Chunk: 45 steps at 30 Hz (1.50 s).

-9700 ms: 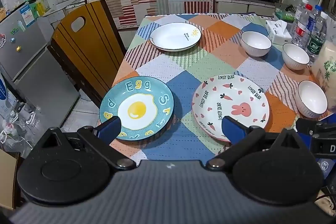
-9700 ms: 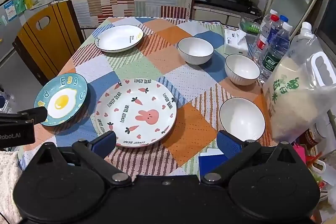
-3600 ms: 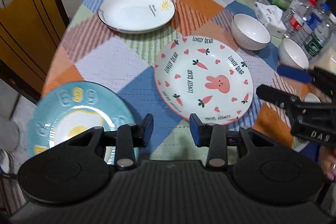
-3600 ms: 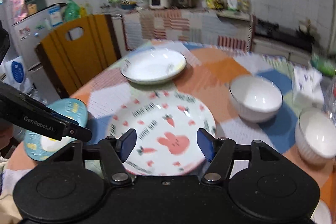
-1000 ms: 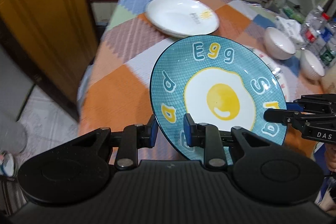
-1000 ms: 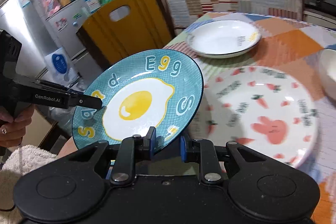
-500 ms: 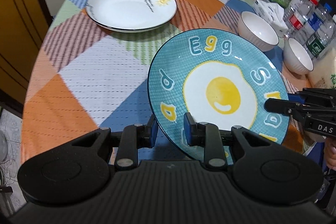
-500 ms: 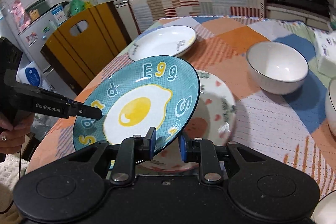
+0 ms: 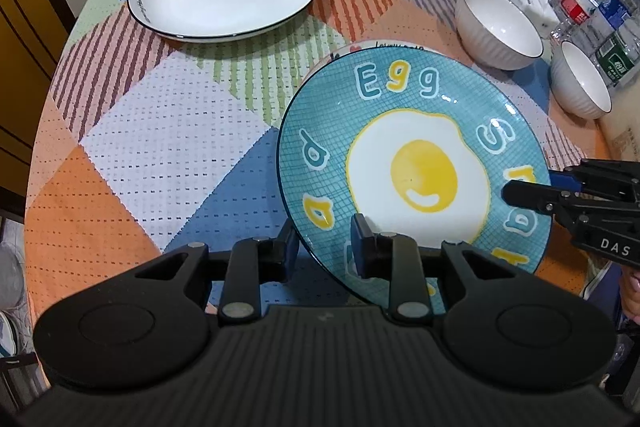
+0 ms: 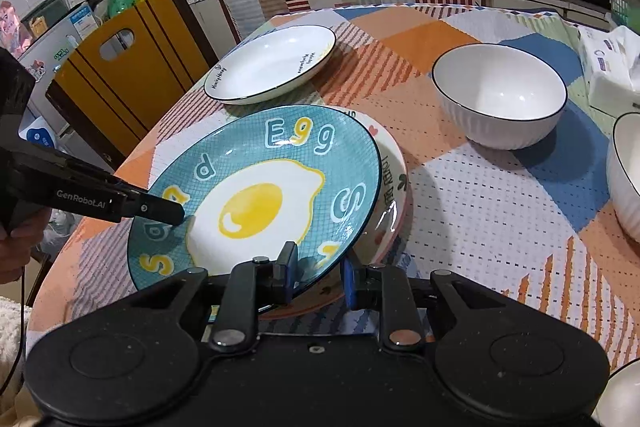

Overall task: Organize plates and bowls
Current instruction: 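Lift the blue egg plate with both tools and lower it onto the bunny plate, then open both grippers and withdraw from the egg plate, then move both tools to the white sun plate rim and close both grippers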

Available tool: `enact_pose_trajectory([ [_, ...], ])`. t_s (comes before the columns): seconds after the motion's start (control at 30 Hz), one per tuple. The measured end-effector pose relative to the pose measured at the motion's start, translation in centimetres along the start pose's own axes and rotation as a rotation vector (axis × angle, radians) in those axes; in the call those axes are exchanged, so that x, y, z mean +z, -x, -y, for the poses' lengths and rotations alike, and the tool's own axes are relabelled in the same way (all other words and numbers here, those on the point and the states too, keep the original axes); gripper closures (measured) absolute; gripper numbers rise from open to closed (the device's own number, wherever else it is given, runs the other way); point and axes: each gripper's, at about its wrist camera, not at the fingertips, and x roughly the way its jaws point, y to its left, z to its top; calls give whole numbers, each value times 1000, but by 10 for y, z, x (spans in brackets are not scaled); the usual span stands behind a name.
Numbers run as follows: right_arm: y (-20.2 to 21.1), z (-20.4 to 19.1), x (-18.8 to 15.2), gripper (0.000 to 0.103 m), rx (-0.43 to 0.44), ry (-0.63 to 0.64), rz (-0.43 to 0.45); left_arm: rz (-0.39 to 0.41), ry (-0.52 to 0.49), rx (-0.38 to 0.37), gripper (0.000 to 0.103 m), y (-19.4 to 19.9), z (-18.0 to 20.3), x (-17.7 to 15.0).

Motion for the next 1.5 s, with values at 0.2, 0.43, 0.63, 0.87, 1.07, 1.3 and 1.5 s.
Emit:
enact_pose_trajectory([
  [0.2,-1,-8,7,75,-80,15,-28,-29,26,5,77,-7,2,8],
  [0.43,-9,-38,14,70,-305,115,-114,-50,2,22,76,-11,12,6],
  [0.63,-20,-50,11,70,-398,221,-99,-46,9,36,76,-13,11,6],
  [0.87,-17,-44,12,68,-426,202,-43,-41,89,-27,76,-6,-8,7],
  [1.07,13,-43,25,62,-366,153,22,-22,48,19,76,18,-16,11],
  [1.3,47,-66,42,39,-382,245,65,9,-32,112,73,67,-18,10],
  [1.5,67,-75,61,18,-268,235,128,31,-54,137,61,93,-28,20],
])
